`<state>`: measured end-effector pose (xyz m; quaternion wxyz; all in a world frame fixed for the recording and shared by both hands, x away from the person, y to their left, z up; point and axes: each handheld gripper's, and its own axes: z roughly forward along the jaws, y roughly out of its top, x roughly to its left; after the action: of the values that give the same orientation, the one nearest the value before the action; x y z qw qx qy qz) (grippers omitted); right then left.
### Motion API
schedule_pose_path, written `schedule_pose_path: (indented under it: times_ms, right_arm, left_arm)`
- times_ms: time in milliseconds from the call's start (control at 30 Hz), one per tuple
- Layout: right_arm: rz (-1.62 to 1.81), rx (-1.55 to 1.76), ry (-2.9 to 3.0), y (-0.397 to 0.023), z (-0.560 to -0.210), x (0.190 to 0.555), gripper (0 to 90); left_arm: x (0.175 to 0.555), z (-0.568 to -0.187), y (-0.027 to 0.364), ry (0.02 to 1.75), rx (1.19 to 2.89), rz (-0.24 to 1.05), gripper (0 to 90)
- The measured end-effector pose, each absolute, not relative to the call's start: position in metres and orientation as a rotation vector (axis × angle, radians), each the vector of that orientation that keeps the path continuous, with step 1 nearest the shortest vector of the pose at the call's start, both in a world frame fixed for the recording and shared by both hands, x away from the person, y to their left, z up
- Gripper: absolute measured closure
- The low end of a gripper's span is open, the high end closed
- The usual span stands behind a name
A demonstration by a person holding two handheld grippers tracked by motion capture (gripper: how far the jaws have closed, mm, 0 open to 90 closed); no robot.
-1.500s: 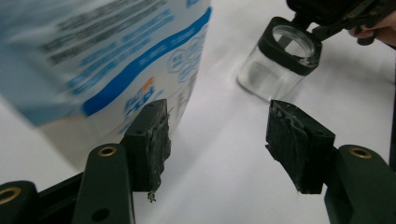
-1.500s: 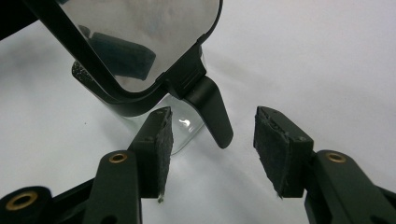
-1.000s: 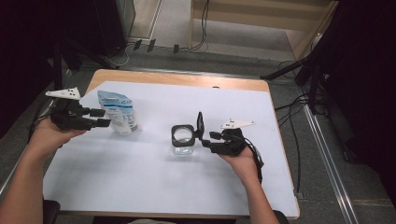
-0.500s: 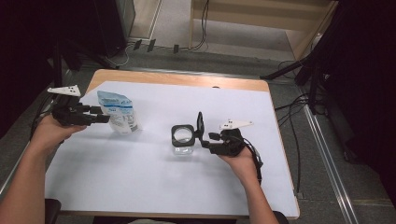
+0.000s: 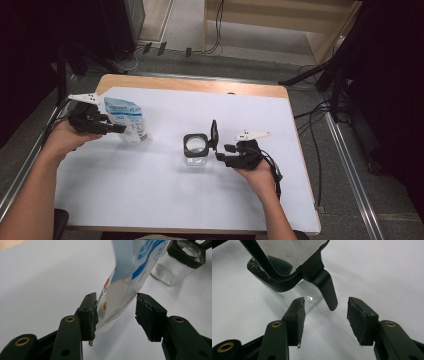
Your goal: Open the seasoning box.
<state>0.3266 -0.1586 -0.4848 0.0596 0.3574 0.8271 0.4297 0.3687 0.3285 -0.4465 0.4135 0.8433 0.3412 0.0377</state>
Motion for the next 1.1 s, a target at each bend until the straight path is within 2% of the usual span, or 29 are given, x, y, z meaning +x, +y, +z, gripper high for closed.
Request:
schedule_pose_path:
  times_ms: [467,600,1100]
  right_arm:
    - [1.297,1.088,2.498,-0.16,-0.485,0.325,50.7]
    - [1.298,1.089,2.499,-0.16,-0.486,0.325,50.8]
    - [1.322,1.085,2.502,-0.159,-0.485,0.325,52.4]
  left_arm:
    - [0.368,-0.444,0.323,0.795,2.143,0.112,82.4]
    - [0.368,-0.443,0.317,0.769,2.146,0.112,88.2]
    - [0.365,-0.437,0.311,0.789,2.121,0.068,90.0]
